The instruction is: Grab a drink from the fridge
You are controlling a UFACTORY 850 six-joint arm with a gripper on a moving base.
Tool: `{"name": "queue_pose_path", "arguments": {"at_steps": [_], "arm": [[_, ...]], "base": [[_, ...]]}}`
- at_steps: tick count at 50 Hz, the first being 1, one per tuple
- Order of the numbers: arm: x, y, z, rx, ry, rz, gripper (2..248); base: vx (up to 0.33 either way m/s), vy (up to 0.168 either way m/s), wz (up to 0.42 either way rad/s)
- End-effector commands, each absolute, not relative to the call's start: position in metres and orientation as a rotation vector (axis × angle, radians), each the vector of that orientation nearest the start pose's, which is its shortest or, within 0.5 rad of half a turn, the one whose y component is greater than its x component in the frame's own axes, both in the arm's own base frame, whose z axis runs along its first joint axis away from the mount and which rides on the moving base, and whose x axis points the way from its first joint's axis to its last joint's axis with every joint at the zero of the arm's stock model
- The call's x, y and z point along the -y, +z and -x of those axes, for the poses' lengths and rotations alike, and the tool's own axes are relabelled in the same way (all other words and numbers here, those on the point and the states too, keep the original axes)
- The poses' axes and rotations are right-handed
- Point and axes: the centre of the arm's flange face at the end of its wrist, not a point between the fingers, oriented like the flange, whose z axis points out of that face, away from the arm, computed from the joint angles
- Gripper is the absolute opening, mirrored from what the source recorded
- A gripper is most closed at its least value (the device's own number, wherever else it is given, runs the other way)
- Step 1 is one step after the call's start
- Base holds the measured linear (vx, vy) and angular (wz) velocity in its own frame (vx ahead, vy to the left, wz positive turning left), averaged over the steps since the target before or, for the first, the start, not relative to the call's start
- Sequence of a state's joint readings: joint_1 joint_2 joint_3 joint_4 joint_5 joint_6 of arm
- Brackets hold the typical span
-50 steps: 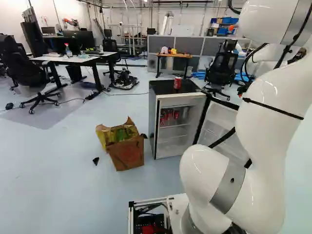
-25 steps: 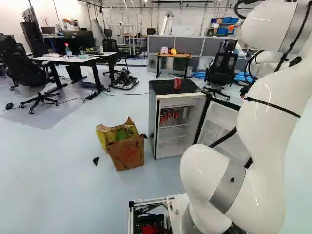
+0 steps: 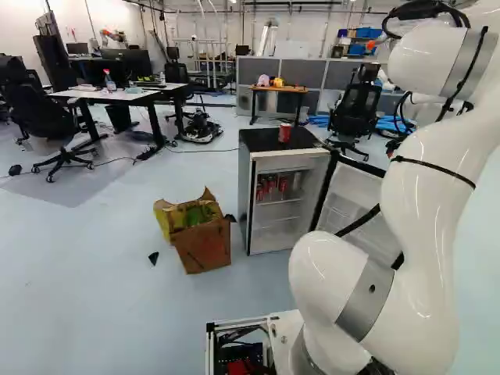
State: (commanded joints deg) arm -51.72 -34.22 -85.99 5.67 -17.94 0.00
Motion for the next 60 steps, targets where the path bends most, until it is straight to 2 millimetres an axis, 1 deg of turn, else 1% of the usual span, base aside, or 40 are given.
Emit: {"name": "queue_pose_path", "arguments": {"at_steps": [11, 21, 53, 60], "arm": [[0.558, 0.461, -0.445, -1.519, -0.875, 2.831, 247], [0.565, 0.458, -0.452, -1.511, -0.815, 2.830, 247], [0.569, 0.447, -0.464, -1.475, -0.561, 2.818, 247], [0.570, 0.441, -0.467, -1.468, -0.524, 2.815, 247]], "base": [[0.000, 0.000, 0.000], [0.000, 0.000, 0.000], [0.000, 0.000, 0.000], [0.000, 0.000, 0.000]]}}
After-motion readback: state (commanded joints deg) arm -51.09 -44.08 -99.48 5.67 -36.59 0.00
